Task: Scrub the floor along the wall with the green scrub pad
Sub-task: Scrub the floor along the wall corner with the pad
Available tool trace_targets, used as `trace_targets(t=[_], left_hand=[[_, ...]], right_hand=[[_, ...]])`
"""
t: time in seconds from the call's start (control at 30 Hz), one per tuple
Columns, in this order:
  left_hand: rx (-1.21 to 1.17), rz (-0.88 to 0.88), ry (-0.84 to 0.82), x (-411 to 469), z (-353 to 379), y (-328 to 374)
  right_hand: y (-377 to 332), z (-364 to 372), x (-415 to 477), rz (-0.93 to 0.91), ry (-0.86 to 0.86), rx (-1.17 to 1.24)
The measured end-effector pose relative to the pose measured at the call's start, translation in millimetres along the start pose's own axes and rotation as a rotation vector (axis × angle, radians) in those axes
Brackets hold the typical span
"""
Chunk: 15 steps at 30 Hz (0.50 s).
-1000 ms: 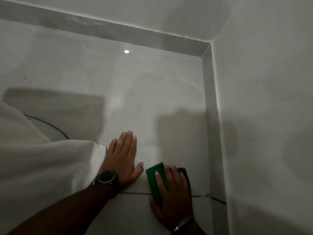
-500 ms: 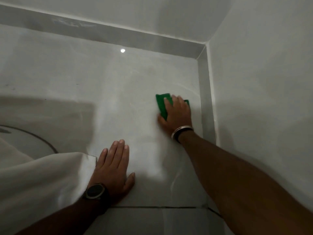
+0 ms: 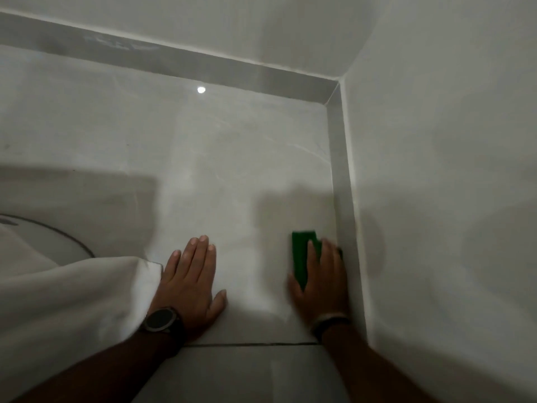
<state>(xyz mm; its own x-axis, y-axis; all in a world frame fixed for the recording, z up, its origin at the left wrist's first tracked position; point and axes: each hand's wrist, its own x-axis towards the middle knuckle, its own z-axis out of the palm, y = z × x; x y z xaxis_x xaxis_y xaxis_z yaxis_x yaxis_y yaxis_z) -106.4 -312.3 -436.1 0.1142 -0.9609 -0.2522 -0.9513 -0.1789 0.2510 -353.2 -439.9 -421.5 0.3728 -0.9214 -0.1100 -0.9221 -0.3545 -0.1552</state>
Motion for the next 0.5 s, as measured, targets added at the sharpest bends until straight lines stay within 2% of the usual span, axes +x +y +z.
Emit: trace_targets(t=[0.2,0.37,0.5], left_hand=[[-0.02,0.009,0.009,-1.3,-6.2,3.1],[-0.018,0.003,0.019,-2.7,-5.9,3.6],[-0.011,0.002,0.024,-3.1,-5.6,4.3]], right_hand=[[19.3,34.9,-159.6,-0.01,-0.04,-0.062],[16.4,41.5,-157.3,-0.031,0.135,-0.039],[11.5,24.9,-98.5,-0.05,0.054,0.055]])
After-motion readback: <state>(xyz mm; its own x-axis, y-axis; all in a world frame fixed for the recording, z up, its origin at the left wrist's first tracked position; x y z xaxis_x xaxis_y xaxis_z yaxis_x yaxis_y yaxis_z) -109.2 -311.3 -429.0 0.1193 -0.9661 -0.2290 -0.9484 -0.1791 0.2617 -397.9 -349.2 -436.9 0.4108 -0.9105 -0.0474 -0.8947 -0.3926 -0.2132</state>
